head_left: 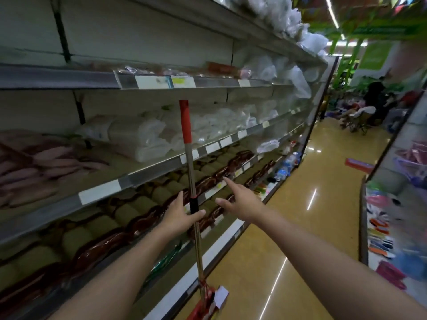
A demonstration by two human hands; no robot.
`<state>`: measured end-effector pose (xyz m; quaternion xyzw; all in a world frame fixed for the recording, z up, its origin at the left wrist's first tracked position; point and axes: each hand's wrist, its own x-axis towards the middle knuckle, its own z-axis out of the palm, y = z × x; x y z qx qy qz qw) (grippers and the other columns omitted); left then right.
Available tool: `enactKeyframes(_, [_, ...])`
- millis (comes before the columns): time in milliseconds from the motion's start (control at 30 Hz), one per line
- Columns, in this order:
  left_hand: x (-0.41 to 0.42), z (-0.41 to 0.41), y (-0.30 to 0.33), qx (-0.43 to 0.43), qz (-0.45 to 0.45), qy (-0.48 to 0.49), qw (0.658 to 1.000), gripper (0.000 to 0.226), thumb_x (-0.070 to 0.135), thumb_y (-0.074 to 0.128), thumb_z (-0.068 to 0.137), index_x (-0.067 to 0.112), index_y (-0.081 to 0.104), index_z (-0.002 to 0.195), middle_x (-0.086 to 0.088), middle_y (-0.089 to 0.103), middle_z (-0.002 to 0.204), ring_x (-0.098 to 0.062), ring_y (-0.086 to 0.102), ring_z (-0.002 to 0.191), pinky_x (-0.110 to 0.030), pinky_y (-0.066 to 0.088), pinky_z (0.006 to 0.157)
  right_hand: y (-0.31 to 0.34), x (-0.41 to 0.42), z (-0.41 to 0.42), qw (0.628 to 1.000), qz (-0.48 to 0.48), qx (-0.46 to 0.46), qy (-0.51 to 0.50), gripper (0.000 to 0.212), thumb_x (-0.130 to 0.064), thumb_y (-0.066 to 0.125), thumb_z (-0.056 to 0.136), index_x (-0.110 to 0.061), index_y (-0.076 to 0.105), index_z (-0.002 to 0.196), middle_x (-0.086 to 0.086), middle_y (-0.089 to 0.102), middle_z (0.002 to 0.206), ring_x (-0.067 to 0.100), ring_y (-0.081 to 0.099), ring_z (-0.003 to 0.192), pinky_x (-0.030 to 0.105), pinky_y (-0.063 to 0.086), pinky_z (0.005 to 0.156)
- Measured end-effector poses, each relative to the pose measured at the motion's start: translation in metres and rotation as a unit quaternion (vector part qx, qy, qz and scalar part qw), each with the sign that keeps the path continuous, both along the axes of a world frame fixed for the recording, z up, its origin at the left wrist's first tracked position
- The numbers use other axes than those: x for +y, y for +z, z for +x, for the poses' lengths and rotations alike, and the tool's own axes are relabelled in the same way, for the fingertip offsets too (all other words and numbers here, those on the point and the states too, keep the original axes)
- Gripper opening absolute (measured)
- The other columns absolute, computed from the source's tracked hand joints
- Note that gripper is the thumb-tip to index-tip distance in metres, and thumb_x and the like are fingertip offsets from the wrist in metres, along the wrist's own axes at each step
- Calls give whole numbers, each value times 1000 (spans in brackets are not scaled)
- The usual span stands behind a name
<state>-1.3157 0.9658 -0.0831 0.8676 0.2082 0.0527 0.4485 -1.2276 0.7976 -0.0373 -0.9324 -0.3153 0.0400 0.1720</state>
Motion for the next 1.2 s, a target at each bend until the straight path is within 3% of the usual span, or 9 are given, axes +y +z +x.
enactKeyframes(333, [46, 117, -4, 17, -30, 94, 995, 103, 48, 71, 78, 15, 8, 152, -8, 23, 157, -26, 29, 141, -39, 33, 112, 19, 81, 145, 994, 7, -21, 108, 77, -58, 45, 91, -30, 6, 151, 7, 31, 152, 29, 35, 136, 50, 36, 107])
enactKeyframes(467, [53, 149, -14, 22, -49, 136, 989, 98, 47, 68, 81, 16, 8, 152, -7, 21, 158, -25, 26, 142, -37, 31, 110, 12, 108, 195, 986, 12, -22, 166, 80, -58, 47, 90, -26, 7, 152, 10, 34, 151, 28, 35, 136, 46, 36, 108])
enactKeyframes(600, [56, 184, -16, 9, -43, 174, 984, 89, 49, 65, 83, 17, 17, 150, -6, 30, 154, -23, 34, 138, -30, 34, 103, 7, 137, 229, 971, 24, -19, 238, 80, -57, 47, 90, -26, 5, 151, 9, 31, 153, 27, 32, 139, 45, 34, 110])
enactKeyframes(700, [51, 203, -21, 19, -57, 203, 977, 72, 45, 57, 90, 14, 26, 147, -6, 41, 147, -22, 43, 131, -23, 36, 92, 10, 157, 242, 954, 70, 33, 291, 78, -53, 50, 91, -27, 8, 151, 8, 37, 150, 27, 37, 136, 43, 36, 108])
enactKeyframes(800, [47, 219, -31, 8, -59, 237, 970, 52, 39, 50, 95, 11, 39, 138, -9, 53, 135, -20, 53, 116, -27, 43, 93, 10, 171, 240, 925, 137, 96, 342, 67, -46, 52, 92, -23, 22, 147, 6, 51, 138, 26, 50, 124, 33, 42, 98])
enactKeyframes(867, [44, 224, -33, 8, -48, 278, 959, 44, 34, 44, 99, 8, 40, 134, -11, 56, 128, -21, 54, 110, -26, 42, 83, 9, 175, 240, 912, 171, 111, 355, 56, -44, 51, 94, -20, 32, 142, 6, 56, 130, 26, 54, 118, 32, 43, 92])
enactKeyframes(1067, [27, 215, -43, 8, -18, 314, 949, 41, 37, 37, 100, 12, 35, 132, -8, 58, 117, -24, 57, 108, -25, 39, 77, -5, 180, 240, 879, 191, 185, 396, 38, -44, 44, 96, -23, 35, 126, 10, 66, 103, 29, 62, 94, 42, 49, 84])
enactKeyframes(1133, [23, 207, -45, 3, -15, 327, 945, 40, 40, 37, 100, 14, 37, 131, -3, 58, 110, -22, 57, 104, -26, 39, 75, -10, 181, 233, 862, 211, 206, 413, 35, -42, 44, 97, -23, 36, 125, 9, 67, 101, 25, 63, 94, 38, 49, 82])
enactKeyframes(1200, [19, 197, -45, 8, -3, 334, 942, 41, 40, 37, 100, 17, 35, 134, -5, 59, 119, -23, 57, 111, -26, 41, 80, -11, 179, 225, 848, 228, 210, 430, 40, -41, 45, 97, -21, 34, 130, 8, 67, 103, 24, 64, 97, 37, 49, 82])
